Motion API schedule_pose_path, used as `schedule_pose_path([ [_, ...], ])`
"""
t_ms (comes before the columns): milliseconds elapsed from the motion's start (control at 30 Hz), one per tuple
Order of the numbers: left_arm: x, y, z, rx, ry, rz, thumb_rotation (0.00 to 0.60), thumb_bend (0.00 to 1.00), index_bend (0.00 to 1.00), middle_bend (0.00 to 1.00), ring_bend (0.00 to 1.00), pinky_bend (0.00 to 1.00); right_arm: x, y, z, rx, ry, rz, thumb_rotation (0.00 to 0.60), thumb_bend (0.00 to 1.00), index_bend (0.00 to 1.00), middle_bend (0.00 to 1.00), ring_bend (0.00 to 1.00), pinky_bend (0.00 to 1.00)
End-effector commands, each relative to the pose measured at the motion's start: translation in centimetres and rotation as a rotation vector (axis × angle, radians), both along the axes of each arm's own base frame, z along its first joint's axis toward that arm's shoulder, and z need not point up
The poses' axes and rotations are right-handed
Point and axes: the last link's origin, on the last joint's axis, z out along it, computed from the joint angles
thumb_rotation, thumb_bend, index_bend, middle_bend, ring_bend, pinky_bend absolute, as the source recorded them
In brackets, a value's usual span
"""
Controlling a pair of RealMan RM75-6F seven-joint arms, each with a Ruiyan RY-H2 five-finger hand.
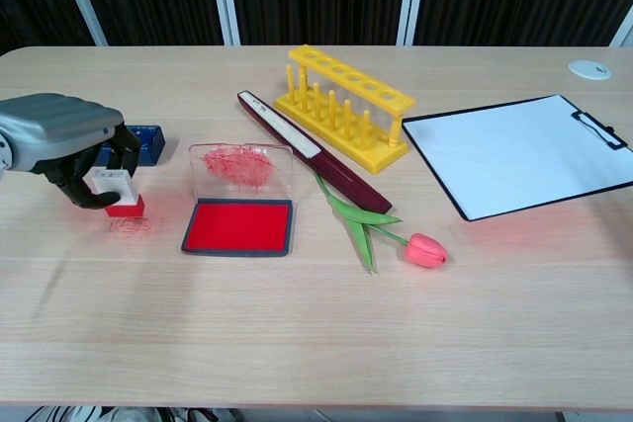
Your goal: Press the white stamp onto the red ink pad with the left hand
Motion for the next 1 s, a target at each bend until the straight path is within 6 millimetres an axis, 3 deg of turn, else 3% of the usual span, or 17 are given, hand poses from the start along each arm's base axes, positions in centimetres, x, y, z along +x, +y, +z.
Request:
schedule_pose_path([
  [33, -0.5, -0.2, -0.3, -0.006, 0.005, 0.001, 0.6, 0.49, 0.71, 0.69, 0.54, 0.58, 0.0, 0.0, 0.0, 0.0, -0.001, -0.001, 0.6, 0.26, 0.1, 0.0, 0.0, 0.19],
  [1000, -1.5, 0.1, -1.5, -0.022, 0.003, 0.004, 0.6, 0.47, 0.64, 0.57, 0.46, 0.54, 0.0, 0.0, 0.0, -0.002, -0.002, 0.002, 0.6, 0.26, 0.1, 0.0, 0.0, 0.19],
])
